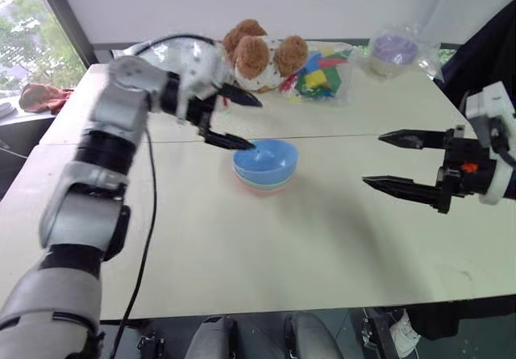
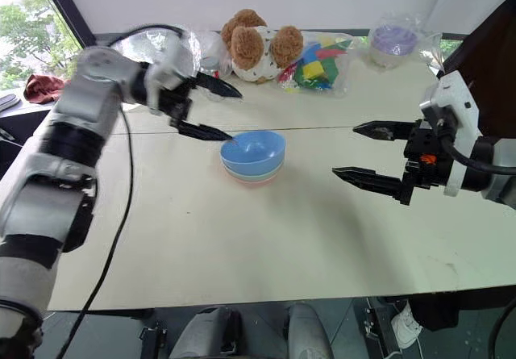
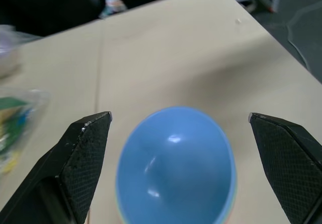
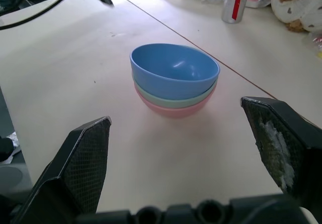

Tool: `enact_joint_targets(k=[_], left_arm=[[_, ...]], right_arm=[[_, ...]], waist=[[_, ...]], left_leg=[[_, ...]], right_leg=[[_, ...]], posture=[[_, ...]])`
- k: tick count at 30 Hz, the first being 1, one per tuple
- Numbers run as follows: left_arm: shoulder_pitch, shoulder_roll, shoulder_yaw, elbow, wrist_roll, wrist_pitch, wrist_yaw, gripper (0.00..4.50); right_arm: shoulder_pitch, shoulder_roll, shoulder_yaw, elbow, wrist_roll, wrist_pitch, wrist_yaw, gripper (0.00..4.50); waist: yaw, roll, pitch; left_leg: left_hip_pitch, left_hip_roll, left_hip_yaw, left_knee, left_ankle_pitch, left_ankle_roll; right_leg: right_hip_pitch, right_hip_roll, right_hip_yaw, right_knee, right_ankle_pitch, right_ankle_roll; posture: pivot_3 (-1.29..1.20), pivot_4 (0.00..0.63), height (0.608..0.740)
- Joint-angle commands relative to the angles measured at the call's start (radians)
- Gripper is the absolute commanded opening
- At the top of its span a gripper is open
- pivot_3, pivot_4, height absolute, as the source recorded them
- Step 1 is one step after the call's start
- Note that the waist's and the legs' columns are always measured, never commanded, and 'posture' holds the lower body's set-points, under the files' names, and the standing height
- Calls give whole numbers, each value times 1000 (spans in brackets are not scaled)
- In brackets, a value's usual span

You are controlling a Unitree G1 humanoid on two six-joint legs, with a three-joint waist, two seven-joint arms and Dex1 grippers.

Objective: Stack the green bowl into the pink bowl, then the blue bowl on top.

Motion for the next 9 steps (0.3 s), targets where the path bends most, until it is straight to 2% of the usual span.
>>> enact_joint_targets(k=[1,5,9], left_arm=[[122,86,120,-227,-72,168,87,4484],[360,189,256,-443,-138,328,187,4484],[525,222,366,-583,-221,456,274,4484]], right_arm=[[-35,-23,17,18,-5,-39,20,4500],[-74,-26,98,67,-48,-84,47,4500],[-120,-20,154,103,-59,-100,68,4500]], waist=[[6,0,0],[13,-1,0],[14,-1,0]], left_leg=[[0,0,0,0,0,0],[0,0,-1,2,0,-1],[1,-1,-1,2,0,0]], right_leg=[[0,0,0,0,0,0],[3,-2,-1,0,0,0],[4,-3,-1,0,0,0]], posture=[[0,150,740],[0,150,740],[0,150,740]])
